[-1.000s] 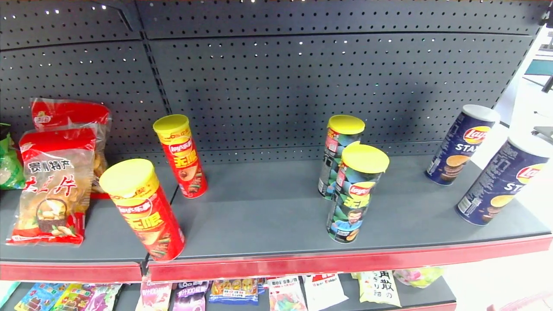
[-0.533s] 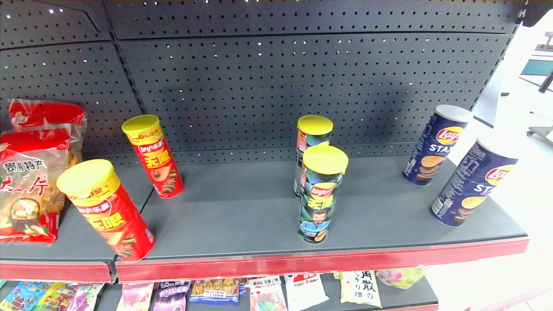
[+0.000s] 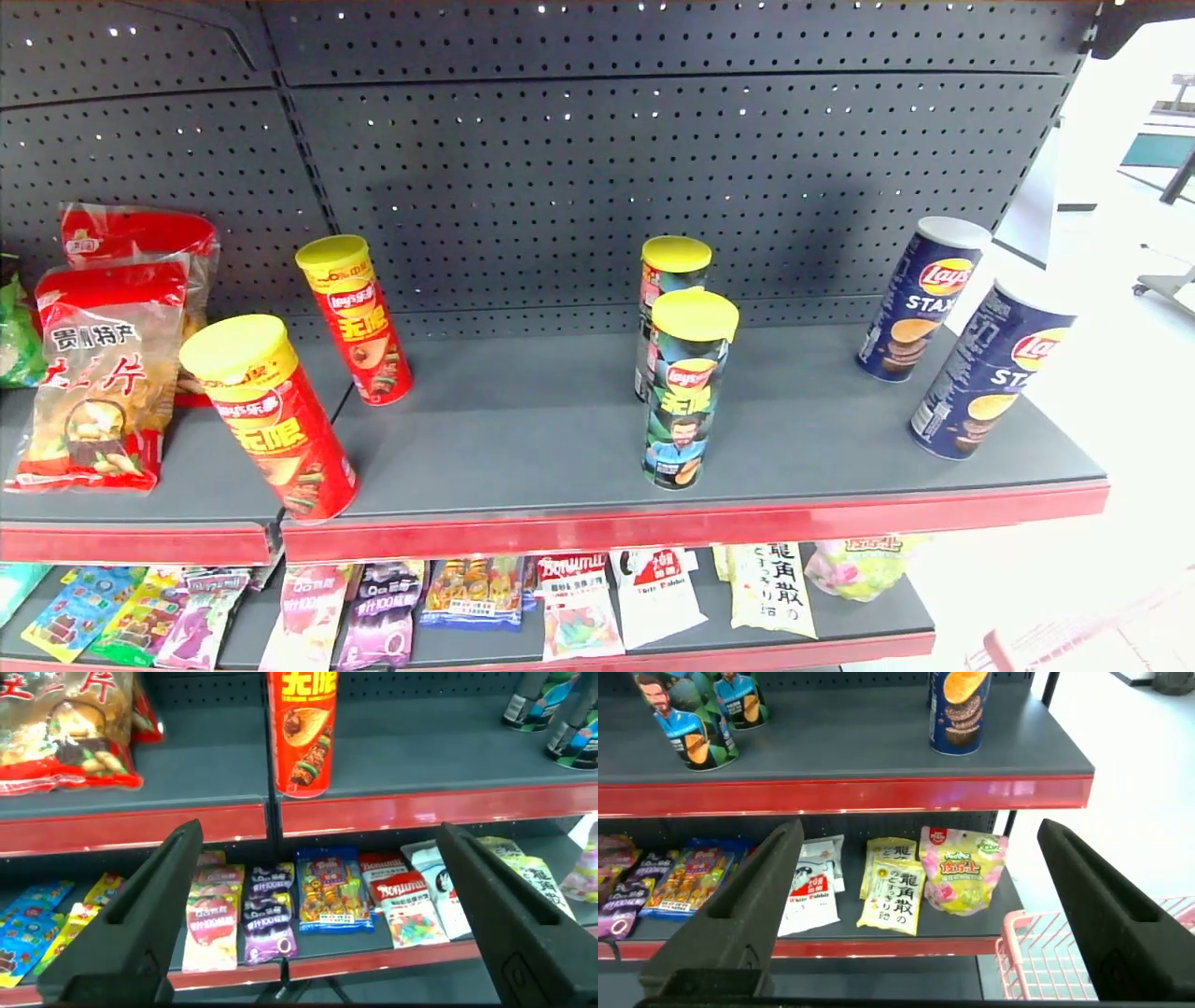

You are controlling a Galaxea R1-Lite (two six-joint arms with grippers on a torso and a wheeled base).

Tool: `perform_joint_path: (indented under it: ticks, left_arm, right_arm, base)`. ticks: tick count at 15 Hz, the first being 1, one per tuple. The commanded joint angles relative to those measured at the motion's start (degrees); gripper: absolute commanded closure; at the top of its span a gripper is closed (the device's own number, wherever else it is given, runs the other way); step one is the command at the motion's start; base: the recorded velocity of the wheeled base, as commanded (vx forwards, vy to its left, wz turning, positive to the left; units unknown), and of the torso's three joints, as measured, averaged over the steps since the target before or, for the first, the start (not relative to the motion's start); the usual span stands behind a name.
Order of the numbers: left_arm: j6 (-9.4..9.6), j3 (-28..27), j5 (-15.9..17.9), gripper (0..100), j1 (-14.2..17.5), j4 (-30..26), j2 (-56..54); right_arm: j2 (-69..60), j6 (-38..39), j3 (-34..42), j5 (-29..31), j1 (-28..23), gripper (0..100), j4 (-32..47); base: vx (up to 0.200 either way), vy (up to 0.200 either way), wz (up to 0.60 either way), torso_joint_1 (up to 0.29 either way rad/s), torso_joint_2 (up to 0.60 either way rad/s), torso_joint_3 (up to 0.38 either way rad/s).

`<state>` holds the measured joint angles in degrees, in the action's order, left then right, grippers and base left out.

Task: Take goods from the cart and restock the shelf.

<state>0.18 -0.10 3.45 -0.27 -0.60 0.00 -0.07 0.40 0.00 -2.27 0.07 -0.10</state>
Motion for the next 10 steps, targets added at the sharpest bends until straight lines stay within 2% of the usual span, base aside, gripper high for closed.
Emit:
perform_joint_path:
  ticks: [1,10]
  left_arm:
    - [-0.01,0.0,0.0,0,0.0,0.0,0.0]
    - [-0.01,0.0,0.0,0,0.0,0.0,0.0]
  right_arm:
    - [0.1,-0.1,0.0,0.0,0.0,0,0.0]
    - [0.1,-0.1,-0.1,0.5,0.0,0,0.0]
  base:
    - [0.000,0.000,0.00,0.000,0.00,0.000]
    - [0.000,0.000,0.00,0.000,0.00,0.000]
